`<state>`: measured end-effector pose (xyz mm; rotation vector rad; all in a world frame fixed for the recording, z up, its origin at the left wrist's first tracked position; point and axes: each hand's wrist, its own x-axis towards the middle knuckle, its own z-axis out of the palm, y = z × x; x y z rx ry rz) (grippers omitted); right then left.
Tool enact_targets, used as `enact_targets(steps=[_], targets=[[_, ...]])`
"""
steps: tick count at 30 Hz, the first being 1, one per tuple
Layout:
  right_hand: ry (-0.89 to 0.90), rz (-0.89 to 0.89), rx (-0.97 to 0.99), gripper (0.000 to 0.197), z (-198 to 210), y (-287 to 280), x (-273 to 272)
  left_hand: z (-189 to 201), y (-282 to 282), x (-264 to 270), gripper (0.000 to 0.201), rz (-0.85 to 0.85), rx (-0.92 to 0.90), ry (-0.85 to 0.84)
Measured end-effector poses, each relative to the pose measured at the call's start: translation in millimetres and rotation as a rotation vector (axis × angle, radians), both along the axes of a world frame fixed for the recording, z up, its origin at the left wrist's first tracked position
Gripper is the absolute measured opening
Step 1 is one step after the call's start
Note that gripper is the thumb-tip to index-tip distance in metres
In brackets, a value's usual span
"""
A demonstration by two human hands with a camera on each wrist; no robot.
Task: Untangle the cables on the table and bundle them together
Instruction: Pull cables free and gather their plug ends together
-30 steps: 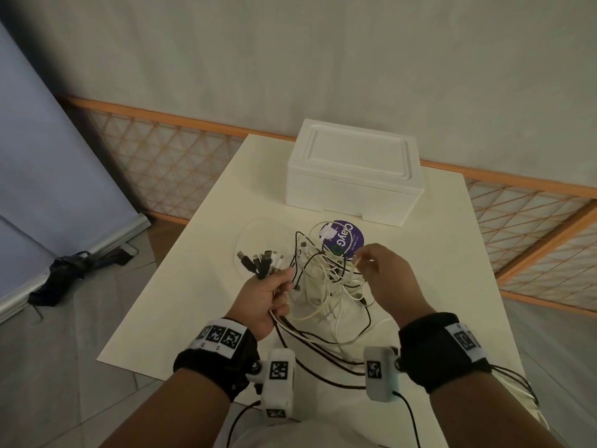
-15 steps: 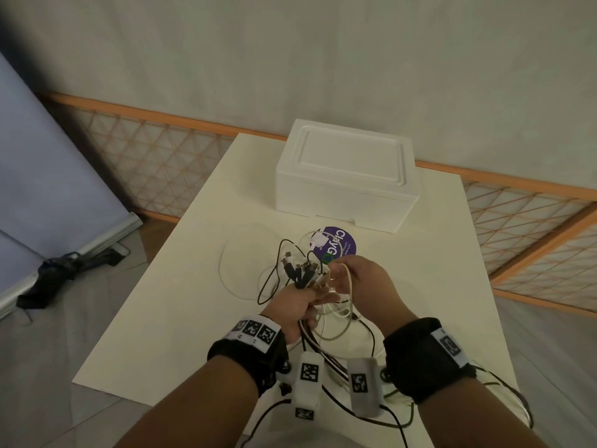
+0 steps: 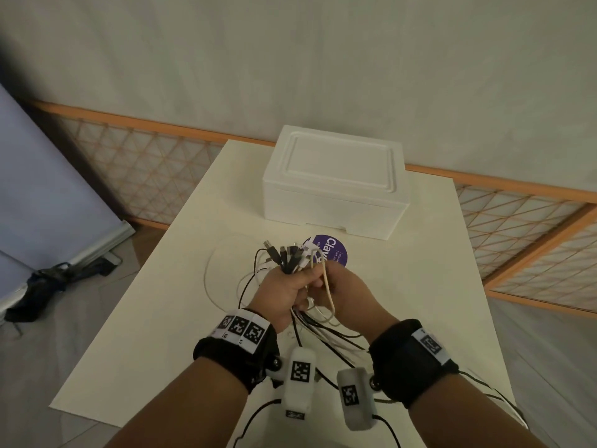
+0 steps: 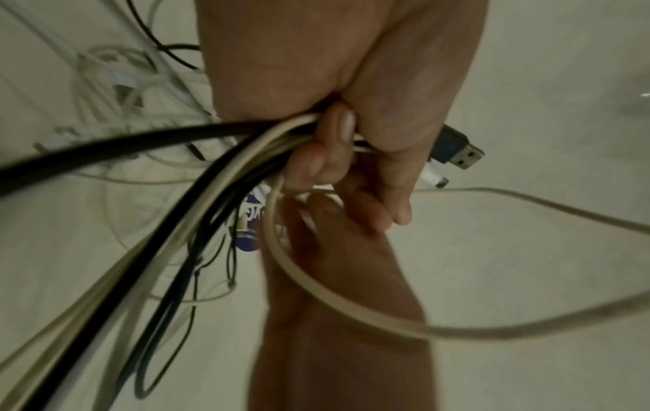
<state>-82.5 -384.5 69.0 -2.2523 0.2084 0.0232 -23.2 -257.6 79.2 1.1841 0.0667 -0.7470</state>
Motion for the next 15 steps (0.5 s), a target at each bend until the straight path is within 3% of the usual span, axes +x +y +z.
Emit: enact_targets(steps=[2, 5, 7, 9, 12, 15], targets=[[-0.056, 0.059, -0.18, 0.007, -12.9, 2.1, 2.6, 4.7, 0.4, 0.9, 0.019, -0.028, -0.036, -0.016], [-0.008, 0.16, -0.241, 0.02, -6.1, 8.6, 10.4, 10.7, 2.9, 2.5, 0.008, -0.066, -0.086, -0.031], [0.042, 0.073, -0.192, 0.018, 11.9, 13.7, 13.6, 9.4, 7.4, 5.1, 0.012, -0.067, -0.074, -0.01], [-0.056, -0.033, -0.165, 0.016, 31.8, 17.3, 14.5, 2.6, 12.6, 7.7, 0.012, -0.066, -0.016, 0.015], [-0.243, -0.239, 0.164, 0.015, 53.7, 20.9, 12.4, -13.3, 21.0, 7.6, 0.014, -0.11, 0.112, 0.052], [-0.323, -0.362, 0.492, 0.011, 68.4, 27.2, 13.1, -24.7, 26.9, 6.8, 0.011, -0.133, 0.166, 0.068]])
